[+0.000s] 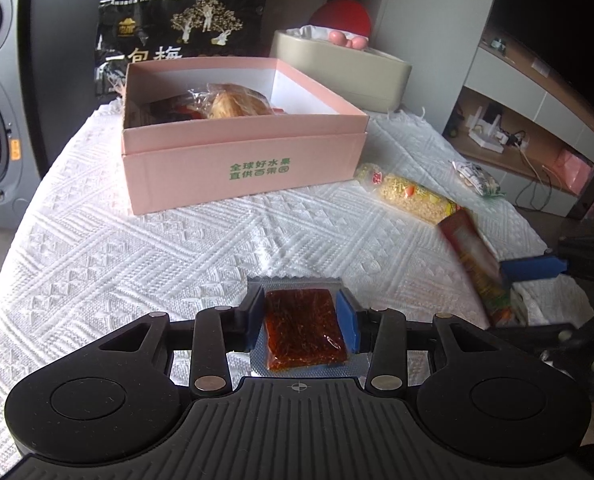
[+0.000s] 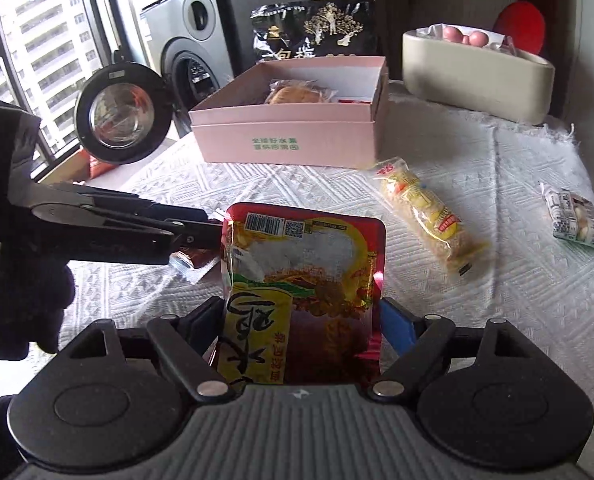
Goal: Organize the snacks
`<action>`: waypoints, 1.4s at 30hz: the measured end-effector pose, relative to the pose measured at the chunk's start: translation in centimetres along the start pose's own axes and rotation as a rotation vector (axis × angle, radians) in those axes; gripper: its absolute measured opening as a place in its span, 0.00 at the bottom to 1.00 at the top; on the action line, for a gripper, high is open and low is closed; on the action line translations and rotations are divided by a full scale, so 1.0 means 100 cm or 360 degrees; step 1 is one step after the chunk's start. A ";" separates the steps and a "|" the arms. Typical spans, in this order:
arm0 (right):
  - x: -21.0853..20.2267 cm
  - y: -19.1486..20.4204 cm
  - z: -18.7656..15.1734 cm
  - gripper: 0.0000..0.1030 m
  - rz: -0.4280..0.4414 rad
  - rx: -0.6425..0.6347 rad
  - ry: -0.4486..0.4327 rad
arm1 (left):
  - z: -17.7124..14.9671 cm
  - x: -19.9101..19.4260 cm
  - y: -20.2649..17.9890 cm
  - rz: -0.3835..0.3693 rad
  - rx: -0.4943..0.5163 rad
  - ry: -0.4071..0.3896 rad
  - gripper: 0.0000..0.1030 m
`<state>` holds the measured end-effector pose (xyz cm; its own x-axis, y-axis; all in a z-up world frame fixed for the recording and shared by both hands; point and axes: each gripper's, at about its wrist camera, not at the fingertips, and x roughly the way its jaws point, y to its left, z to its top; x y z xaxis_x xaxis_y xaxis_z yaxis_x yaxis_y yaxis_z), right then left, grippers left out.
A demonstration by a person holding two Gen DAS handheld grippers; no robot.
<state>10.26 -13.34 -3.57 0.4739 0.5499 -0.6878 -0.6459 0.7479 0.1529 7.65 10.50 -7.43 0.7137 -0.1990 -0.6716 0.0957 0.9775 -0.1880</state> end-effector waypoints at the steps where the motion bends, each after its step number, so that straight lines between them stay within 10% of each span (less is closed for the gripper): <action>1: -0.004 -0.006 0.003 0.85 -0.0036 0.0004 -0.0032 | 0.000 0.000 0.000 -0.0001 -0.0005 0.0000 0.43; 11: -0.007 -0.119 0.023 0.90 -0.0350 0.0360 -0.0145 | -0.002 0.000 -0.001 0.0009 0.0012 -0.0017 0.44; 16: 0.000 -0.094 0.025 0.91 0.0004 0.0254 -0.0049 | -0.003 0.000 -0.005 0.0028 0.0046 -0.0027 0.44; 20: 0.010 -0.066 0.026 0.91 -0.0371 0.0059 -0.0041 | -0.003 0.001 -0.006 0.0037 0.0055 -0.0023 0.44; 24: 0.007 -0.066 0.022 0.90 -0.0180 0.0124 -0.0003 | -0.004 0.001 -0.005 0.0034 0.0053 -0.0026 0.44; 31: 0.000 -0.106 0.031 0.91 -0.0882 0.0013 -0.0270 | -0.007 0.000 -0.007 0.0055 0.0066 -0.0041 0.44; 36: 0.031 -0.161 0.041 0.90 -0.0777 0.0261 -0.0123 | -0.007 -0.001 -0.010 0.0049 0.0101 -0.0014 0.44; 38: 0.039 -0.174 0.043 0.88 -0.0726 0.0341 -0.0098 | -0.005 -0.002 -0.010 0.0042 0.0109 0.0015 0.44; 40: 0.046 -0.178 0.045 0.58 -0.0681 0.0380 -0.0035 | -0.003 -0.004 -0.009 0.0037 0.0114 0.0057 0.45; 42: 0.040 -0.172 0.046 0.58 -0.0691 0.0377 -0.0061 | -0.002 -0.007 -0.011 0.0053 0.0126 0.0097 0.46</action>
<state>26.02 -22.32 -5.65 0.6935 0.1787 -0.6980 -0.2323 0.9725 0.0181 6.93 9.52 -6.93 0.6743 -0.1678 -0.7192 0.1288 0.9856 -0.1093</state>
